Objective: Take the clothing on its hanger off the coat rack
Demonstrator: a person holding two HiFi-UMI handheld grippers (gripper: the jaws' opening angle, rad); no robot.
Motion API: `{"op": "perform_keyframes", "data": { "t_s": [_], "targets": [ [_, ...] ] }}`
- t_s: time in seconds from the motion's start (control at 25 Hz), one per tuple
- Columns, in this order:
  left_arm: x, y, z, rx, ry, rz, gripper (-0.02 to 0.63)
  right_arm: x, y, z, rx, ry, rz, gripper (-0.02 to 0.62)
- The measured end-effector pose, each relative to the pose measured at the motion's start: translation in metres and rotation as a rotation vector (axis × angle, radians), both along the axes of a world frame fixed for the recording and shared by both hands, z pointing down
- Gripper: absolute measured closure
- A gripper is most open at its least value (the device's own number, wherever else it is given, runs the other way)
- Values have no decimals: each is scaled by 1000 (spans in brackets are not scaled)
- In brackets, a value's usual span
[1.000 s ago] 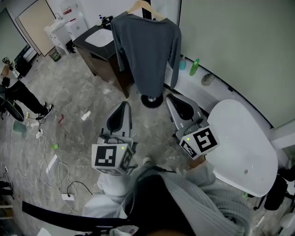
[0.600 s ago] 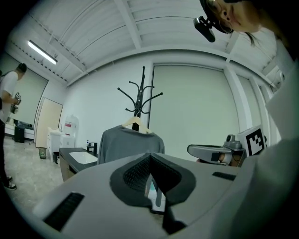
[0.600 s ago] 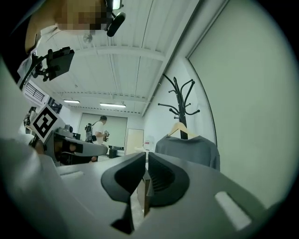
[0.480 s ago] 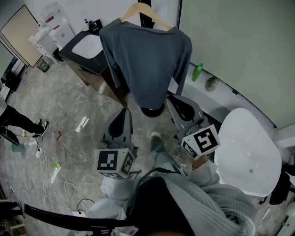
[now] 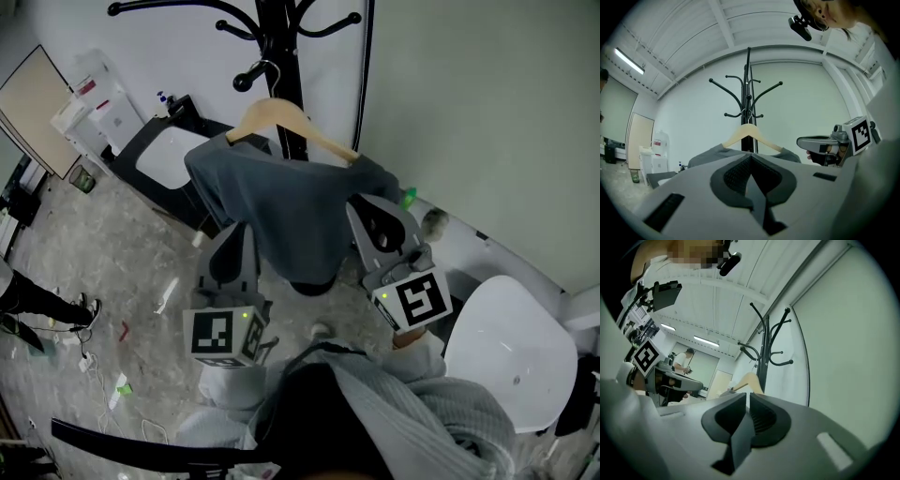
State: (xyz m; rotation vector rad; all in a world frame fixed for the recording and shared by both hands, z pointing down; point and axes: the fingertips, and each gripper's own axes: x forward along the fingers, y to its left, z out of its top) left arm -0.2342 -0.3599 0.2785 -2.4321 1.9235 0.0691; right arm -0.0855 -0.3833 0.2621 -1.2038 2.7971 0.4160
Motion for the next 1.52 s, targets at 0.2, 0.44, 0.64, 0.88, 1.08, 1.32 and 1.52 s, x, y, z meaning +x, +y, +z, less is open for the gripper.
{"op": "perform_keyframes", "data": {
  "t_s": [0.2, 0.44, 0.64, 0.88, 1.08, 1.32, 1.52],
  "targets": [
    [4, -46, -15, 0, -51, 42, 601, -4, -37, -21, 54, 37, 58, 592],
    [-9, -78, -31, 42, -144, 48, 600, -21, -65, -20, 95, 153, 151, 575],
    [-33, -99, -52, 93, -264, -2, 581, -35, -82, -23, 126, 269, 222, 483],
    [-32, -129, -44, 81, -580, -19, 398, -49, -100, -20, 137, 400, 275, 399],
    [-23, -157, -29, 69, -789, -54, 354, -59, -116, -9, 124, 490, 302, 388],
    [-15, -180, -24, 111, -842, -62, 356, -68, -132, 1, 123, 563, 323, 390],
    [-10, -177, -34, 191, -837, -75, 430, -64, -134, 2, 143, 610, 385, 418]
  ]
}}
